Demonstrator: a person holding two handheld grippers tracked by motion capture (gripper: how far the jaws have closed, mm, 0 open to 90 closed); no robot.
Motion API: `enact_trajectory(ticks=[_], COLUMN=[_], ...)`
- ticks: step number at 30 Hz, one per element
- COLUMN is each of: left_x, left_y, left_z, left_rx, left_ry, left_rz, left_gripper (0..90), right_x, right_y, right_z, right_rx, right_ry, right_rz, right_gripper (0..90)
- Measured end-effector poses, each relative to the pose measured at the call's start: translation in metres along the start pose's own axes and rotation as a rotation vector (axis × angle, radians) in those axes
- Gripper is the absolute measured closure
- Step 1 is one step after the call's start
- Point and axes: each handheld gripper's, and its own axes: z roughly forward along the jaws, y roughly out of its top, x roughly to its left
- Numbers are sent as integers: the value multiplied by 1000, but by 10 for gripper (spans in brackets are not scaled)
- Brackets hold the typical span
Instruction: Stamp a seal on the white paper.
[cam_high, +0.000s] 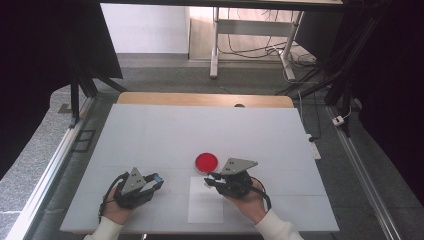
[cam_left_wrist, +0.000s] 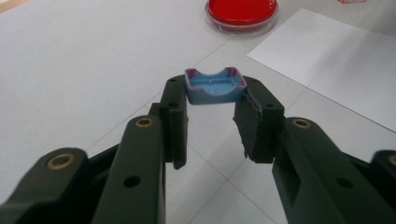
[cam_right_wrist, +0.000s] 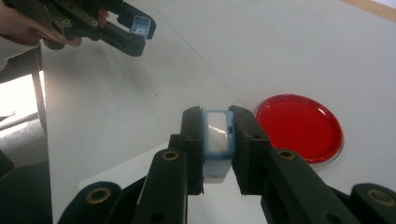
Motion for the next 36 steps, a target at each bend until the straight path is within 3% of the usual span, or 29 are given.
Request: enact_trajectory(ticks=[36], left_x=[0], left_y=[0], left_z=[1], left_rx=[4], left_ry=[-5], left_rz=[1], left_gripper=[647], right_x=[13], right_y=[-18], right_z=[20], right_rx=[96], right_ry=[20], right_rz=[-44], right_gripper=[751])
